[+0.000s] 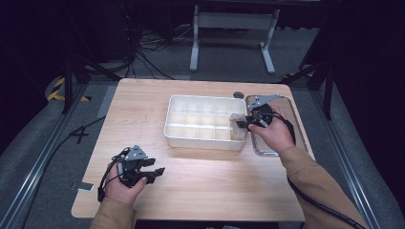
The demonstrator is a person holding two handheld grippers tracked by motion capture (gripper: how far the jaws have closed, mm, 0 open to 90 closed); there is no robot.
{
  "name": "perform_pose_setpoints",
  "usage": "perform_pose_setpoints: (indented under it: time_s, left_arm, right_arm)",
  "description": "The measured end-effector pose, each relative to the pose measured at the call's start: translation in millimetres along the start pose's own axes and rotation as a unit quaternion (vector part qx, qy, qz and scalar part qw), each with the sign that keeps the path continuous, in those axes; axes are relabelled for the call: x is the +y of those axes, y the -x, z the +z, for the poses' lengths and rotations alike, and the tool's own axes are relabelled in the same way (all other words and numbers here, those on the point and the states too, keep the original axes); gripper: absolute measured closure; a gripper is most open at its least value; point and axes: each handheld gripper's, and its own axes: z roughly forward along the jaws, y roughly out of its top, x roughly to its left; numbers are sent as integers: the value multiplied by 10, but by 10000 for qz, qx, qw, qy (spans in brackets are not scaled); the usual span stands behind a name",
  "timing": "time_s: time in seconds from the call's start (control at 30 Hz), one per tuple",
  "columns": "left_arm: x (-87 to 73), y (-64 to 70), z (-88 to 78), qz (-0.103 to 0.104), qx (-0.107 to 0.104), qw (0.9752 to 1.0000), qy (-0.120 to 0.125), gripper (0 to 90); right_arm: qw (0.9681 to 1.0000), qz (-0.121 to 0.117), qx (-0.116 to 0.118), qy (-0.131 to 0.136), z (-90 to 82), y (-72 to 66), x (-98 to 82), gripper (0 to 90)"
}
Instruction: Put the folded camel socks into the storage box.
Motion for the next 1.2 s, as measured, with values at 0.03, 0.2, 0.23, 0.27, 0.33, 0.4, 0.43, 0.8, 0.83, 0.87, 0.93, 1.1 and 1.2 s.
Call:
perform_pose_setpoints:
  time_s: [0.03, 0.2, 0.23, 0.27, 0.33, 0.4, 0.43, 0.8, 0.83, 0.87, 0.93, 1.1, 1.2]
  left_arm:
    - [5, -1, 3, 14, 0, 10000, -21, 474]
    - [34, 9, 31, 88, -12, 9999, -74, 479]
    - [40, 7, 34, 97, -33, 9999, -66, 480]
    - [44, 1, 39, 133, -44, 9999, -57, 481]
    - [48, 5, 55, 86, -57, 9999, -22, 482]
    - [54, 1, 63, 100, -82, 9999, -33, 482]
    - [58, -4, 64, 145, -78, 9999, -40, 483]
    - [52, 7, 69, 115, -62, 9999, -30, 483]
    - [50, 5, 68, 129, -66, 9999, -47, 483]
    - [50, 2, 69, 146, -44, 9999, -39, 483]
    - [50, 0, 65, 191, -31, 9998, -48, 482]
    - [45, 8, 65, 141, -42, 9999, -76, 481]
    - [44, 10, 66, 139, -39, 9999, -80, 481]
  right_arm:
    - [10000, -34, -32, -31, 14, -5, -5, 719]
    - [9999, -96, -55, -129, 77, -32, -24, 718]
    - [9998, -92, -50, -140, 90, -37, -28, 719]
    - [9998, -108, -44, -152, 109, -45, -33, 719]
    - [9995, -168, -55, -248, 149, -69, -47, 718]
    - [9992, -243, -76, -308, 175, -80, -55, 717]
    - [9991, -234, -85, -334, 181, -82, -57, 716]
    - [9968, -490, -164, -612, 249, -110, -82, 716]
    - [9965, -506, -172, -639, 262, -114, -88, 716]
    - [9964, -508, -148, -668, 274, -115, -97, 716]
    - [9963, -483, -136, -705, 291, -126, -106, 716]
    - [9952, -420, -53, -884, 294, -126, -90, 715]
    - [9942, -444, -51, -980, 299, -131, -79, 716]
